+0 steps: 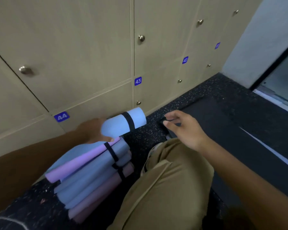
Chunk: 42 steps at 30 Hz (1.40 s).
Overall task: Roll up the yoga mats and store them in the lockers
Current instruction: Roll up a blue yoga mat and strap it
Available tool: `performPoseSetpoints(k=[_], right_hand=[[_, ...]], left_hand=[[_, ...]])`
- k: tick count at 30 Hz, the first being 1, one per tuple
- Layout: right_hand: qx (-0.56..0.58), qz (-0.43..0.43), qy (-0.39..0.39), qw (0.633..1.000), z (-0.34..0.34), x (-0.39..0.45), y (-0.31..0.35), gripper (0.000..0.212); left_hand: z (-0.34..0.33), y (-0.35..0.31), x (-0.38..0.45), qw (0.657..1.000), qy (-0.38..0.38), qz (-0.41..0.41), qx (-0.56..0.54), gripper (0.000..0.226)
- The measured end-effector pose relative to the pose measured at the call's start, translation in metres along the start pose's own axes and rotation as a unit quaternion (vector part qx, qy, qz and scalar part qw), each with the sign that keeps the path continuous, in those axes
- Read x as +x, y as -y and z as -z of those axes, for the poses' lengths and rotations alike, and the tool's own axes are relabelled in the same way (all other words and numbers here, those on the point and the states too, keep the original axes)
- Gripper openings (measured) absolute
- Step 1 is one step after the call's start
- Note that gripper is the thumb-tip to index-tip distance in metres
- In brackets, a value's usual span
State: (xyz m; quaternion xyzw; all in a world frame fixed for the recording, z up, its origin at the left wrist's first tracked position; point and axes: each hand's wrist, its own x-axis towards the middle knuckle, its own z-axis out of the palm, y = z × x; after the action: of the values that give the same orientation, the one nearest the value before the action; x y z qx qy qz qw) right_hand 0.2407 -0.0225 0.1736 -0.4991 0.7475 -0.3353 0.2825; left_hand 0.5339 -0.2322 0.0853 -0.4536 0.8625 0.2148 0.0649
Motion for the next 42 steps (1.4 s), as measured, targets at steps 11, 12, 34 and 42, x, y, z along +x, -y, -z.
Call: performPoseSetpoints(k=[11, 12, 34, 42], right_hand=[[-0.131, 0.005, 0.126, 0.983, -0.073, 0.057, -0.028, 0.027], [-0.145, 0.003, 0.133, 0.981, -0.075, 0.061, -0.030, 0.027], [-0.126, 0.013, 0.083, 0.988, -0.071, 0.061, -0.030, 0.021], [-0.118, 0.019, 0.046, 0.992, -0.038, 0.063, -0.023, 0.025]], left_hand=[[-0.105, 0.087, 0.009, 0.978, -0.009, 0.204, -0.046, 0.109], [-0.109, 0.088, 0.010, 0.978, -0.009, 0.208, -0.030, 0.109], [-0.122, 0.077, 0.000, 0.984, -0.068, 0.161, 0.022, 0.086], [-0.086, 0.037, 0.014, 0.993, -0.070, 0.092, 0.021, 0.065]])
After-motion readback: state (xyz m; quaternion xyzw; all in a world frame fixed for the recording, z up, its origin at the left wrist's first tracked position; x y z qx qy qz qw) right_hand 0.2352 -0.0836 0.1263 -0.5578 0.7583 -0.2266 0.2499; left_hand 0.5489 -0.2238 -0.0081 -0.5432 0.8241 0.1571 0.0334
